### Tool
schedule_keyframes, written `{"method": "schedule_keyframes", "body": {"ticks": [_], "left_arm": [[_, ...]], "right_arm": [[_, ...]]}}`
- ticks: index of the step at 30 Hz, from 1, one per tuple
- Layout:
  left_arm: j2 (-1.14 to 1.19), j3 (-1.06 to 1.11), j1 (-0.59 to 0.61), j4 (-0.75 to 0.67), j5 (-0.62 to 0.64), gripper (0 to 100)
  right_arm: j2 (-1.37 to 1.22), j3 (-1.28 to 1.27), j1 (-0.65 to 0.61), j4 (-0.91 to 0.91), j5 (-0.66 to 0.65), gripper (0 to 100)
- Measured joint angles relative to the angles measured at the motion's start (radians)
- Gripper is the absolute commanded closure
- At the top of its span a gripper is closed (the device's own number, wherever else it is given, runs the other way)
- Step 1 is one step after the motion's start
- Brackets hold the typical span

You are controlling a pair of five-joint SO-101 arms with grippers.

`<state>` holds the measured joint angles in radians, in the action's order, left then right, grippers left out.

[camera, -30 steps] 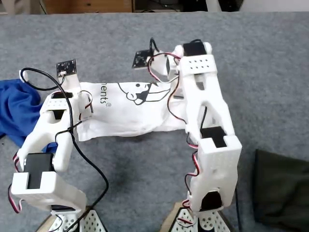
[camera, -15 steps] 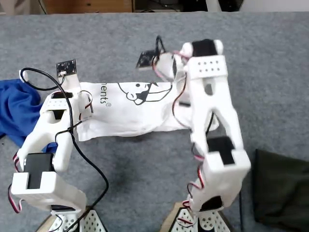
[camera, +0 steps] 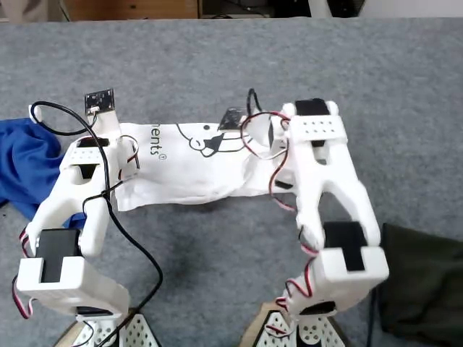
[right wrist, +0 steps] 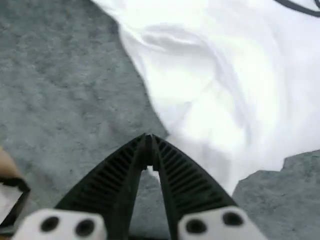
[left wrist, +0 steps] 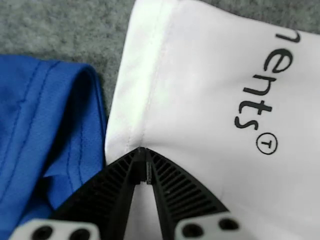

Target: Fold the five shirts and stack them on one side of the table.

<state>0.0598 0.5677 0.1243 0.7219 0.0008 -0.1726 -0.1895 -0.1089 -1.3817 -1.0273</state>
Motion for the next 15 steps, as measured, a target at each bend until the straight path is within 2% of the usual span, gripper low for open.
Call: {"method": "schedule_keyframes", "body": {"ticks": [4,15], "left_arm": [[0.000,0.000,0.000,0.000,0.000,98],[0.000,0.000,0.000,0.000,0.000,98]], "right_arm": [[-0.115,0.061,0.017,0.068,0.000,99.0],[-0.377,0.531,0.026,0.077,-0.055,98.9]]}}
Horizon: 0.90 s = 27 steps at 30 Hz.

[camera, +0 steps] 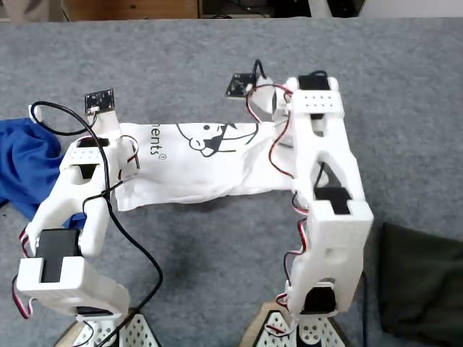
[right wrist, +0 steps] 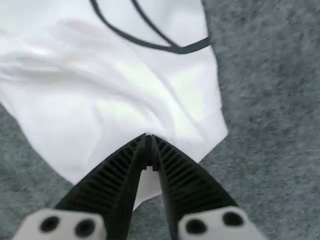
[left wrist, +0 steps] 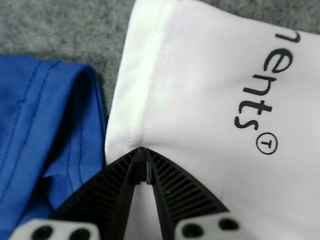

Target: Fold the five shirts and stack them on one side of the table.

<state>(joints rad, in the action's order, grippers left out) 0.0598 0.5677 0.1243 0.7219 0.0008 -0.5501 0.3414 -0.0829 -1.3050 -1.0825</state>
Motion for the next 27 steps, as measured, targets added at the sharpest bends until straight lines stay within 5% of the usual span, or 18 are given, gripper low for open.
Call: {"method": "schedule_keyframes", "body": {"ticks": [7,16,27], "left_arm": [[0.000,0.000,0.000,0.000,0.000,98],[0.000,0.000,0.000,0.000,0.000,98],[0.000,0.000,0.000,0.000,0.000,98]], "right_arm": [[-0.028,0.172,0.008,-0.080,0.000,99.2],[-0.012,0.341,0.020,-0.445,0.000,99.3],[0.339,-0.244,0.003,-0.311,0.021,99.3]]}}
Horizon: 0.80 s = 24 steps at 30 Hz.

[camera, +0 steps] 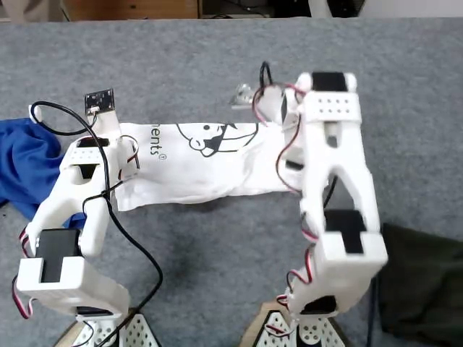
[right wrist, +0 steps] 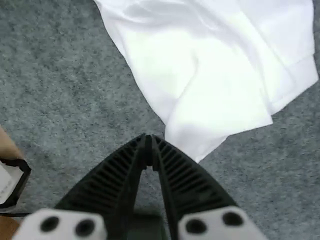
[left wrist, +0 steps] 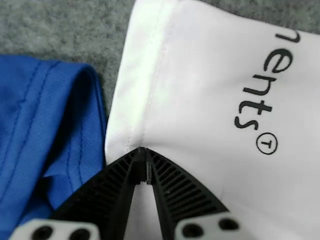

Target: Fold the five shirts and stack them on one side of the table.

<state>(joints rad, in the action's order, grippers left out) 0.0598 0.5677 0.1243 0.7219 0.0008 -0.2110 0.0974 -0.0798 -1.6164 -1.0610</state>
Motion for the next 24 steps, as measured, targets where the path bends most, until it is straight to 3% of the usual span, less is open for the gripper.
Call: {"method": "schedule_keyframes", "body": {"ticks": [5,9,18,24], "left_arm": [[0.000,0.000,0.000,0.000,0.000,98],[0.000,0.000,0.000,0.000,0.000,98],[0.000,0.000,0.000,0.000,0.000,98],[0.000,0.000,0.000,0.000,0.000,98]], "right_arm": [[0.054,-0.236,0.002,0.186,0.003,99.0],[0.021,-0.247,0.015,0.331,0.003,99.0],[-0.270,0.046,0.130,0.410,0.003,99.0],[-0.321,0.236,0.106,0.319,0.003,99.2]]}}
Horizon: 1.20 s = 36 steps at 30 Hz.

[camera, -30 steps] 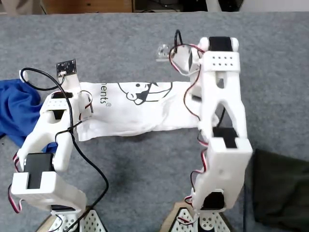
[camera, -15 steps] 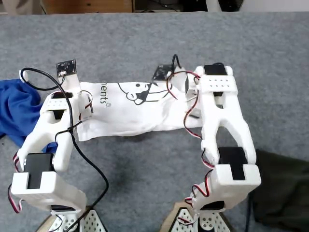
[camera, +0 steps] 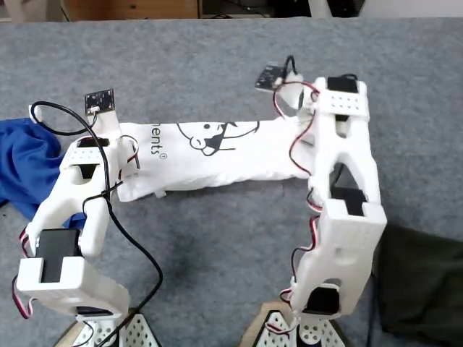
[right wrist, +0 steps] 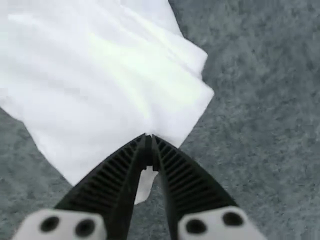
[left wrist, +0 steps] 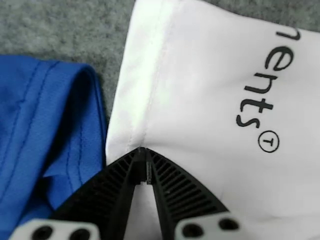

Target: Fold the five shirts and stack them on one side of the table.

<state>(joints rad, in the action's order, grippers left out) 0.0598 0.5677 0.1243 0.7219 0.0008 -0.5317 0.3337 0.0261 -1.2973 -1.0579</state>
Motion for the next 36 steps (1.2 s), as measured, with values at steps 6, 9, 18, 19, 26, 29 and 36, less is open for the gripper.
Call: {"method": "schedule_keyframes", "body": {"ticks": [6,9,18,19,26,29,36], "left_arm": [[0.000,0.000,0.000,0.000,0.000,98],[0.000,0.000,0.000,0.000,0.000,98],[0.000,0.000,0.000,0.000,0.000,98],[0.000,0.000,0.000,0.000,0.000,98],[0.000,0.000,0.000,0.000,0.000,98],[0.000,0.000,0.000,0.000,0.000,98],[0.000,0.000,0.000,0.000,0.000,98]], "right_arm": [[0.032,0.058,-0.080,-0.173,0.000,99.2],[0.086,0.060,-0.110,-0.219,0.000,99.2],[0.112,-0.135,-0.305,-0.068,0.060,99.3],[0.110,-0.163,-0.322,-0.032,0.069,99.3],[-0.014,-0.215,-0.341,0.094,0.092,99.3],[-0.015,-0.213,-0.341,0.089,0.098,99.3],[0.124,-0.058,-0.293,0.009,0.135,99.0]]}}
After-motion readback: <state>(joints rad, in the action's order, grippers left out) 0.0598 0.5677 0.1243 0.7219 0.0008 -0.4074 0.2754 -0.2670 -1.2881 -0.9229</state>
